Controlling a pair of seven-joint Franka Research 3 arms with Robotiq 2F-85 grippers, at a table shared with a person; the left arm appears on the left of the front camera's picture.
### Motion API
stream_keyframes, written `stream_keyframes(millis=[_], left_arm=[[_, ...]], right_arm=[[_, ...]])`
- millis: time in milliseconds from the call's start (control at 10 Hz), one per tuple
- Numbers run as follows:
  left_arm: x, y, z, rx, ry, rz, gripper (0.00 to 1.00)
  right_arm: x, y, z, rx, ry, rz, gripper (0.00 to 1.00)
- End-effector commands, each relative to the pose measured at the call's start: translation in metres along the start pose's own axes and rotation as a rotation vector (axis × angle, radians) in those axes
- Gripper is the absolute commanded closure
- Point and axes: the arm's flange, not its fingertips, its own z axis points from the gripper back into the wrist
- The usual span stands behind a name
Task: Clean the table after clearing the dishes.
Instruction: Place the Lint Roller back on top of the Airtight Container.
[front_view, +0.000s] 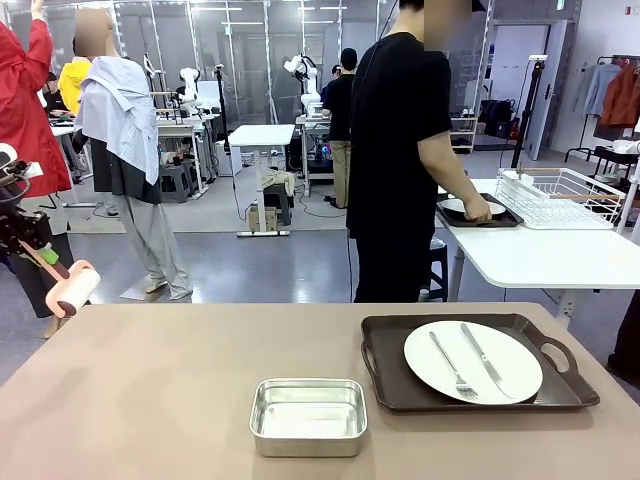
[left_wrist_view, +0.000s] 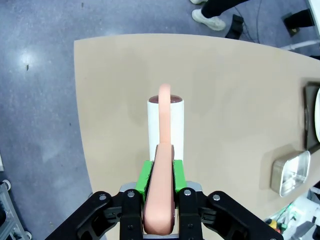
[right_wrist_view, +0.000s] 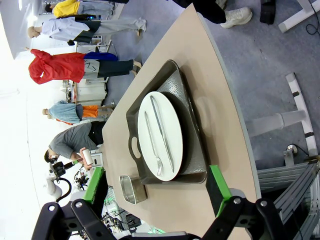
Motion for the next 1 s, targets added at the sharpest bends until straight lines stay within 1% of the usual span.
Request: stream_keyframes(millis=[0,200,300,400,500,600,700,800,900], left_arm=[[0.002,0.000,0.006,-0.014,-0.009,-0.009,0.78],[0.001,-0.001,0.001,0.001,-0.002,-0.001,0.78],[0.019,-0.049,-0.004,-0.017,0.084,-0.287,0.78],[0.028,-0.108,-0.010,0.003,0.157,-0.536,0.78],[0.027,-0.178,-0.021,-0.020,0.201,-0.755,0.78],[0.011,-0.245,-0.033,-0.076,0.264,-0.962,0.78],[-0.019,-0.297,-0.037,-0.102,0.325,-1.142,0.78],[-0.054,-0.340,-0.034,-0.193,0.333,-1.313,0.78],[-0.087,-0.374,-0.032,-0.259,0.340,-1.450,0.78]], right_arm=[[0.000,0.002,0.000,0.003,-0.002,0.002,0.00],[0.000,0.002,0.000,0.003,-0.002,0.002,0.00],[0.000,0.002,0.000,0.003,-0.002,0.002,0.00],[0.000,0.002,0.000,0.003,-0.002,0.002,0.00],[0.000,0.002,0.000,0.003,-0.002,0.002,0.00],[0.000,0.002,0.000,0.003,-0.002,0.002,0.00],[0.000,0.002,0.000,0.003,-0.002,0.002,0.00],[0.000,0.002,0.000,0.003,-0.002,0.002,0.00],[0.000,0.002,0.000,0.003,-0.002,0.002,0.00]])
